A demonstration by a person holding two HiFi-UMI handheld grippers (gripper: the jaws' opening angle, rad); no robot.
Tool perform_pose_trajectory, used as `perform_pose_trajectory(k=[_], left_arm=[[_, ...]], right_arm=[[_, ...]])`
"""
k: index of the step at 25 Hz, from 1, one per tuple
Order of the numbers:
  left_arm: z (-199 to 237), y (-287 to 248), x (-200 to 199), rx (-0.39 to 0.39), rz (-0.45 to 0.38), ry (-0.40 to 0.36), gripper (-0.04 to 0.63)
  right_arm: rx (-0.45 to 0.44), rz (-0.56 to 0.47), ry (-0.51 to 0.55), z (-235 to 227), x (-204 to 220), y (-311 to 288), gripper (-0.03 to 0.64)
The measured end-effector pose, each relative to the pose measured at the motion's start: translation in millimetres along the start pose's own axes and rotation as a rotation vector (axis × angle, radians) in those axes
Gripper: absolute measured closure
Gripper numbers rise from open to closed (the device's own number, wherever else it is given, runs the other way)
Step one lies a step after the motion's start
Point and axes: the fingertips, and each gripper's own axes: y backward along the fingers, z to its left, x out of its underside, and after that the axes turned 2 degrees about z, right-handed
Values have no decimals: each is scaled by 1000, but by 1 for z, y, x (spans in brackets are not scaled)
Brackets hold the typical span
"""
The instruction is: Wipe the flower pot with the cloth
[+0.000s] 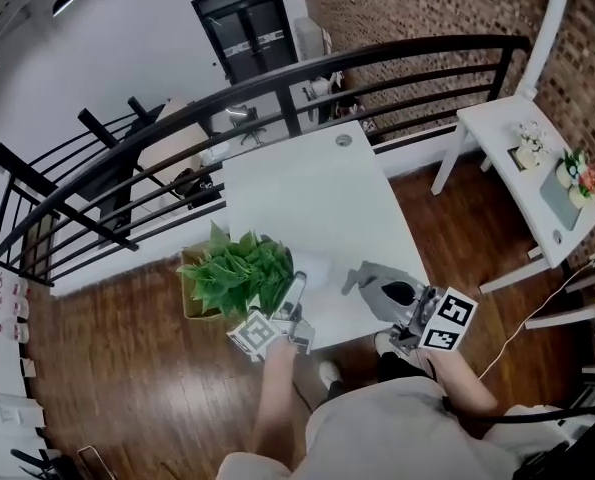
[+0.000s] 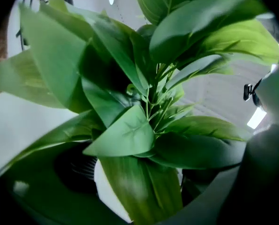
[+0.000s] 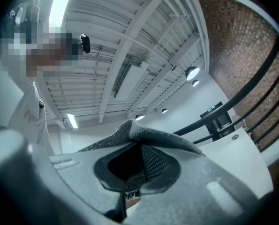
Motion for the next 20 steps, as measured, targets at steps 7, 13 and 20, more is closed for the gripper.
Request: perform_pose_trajectory(k=[7,13,20], left_arm=[[109,-14,23,-340,195,-480,44],[173,-36,77,-426,366,-777,43],[182,-30,111,-453,353,-873,35]], right_arm=[[107,75,-4,-32,27,17,621],[155,152,-12,-47,62,29,621],[176,206,-40,-50,94,32,621]])
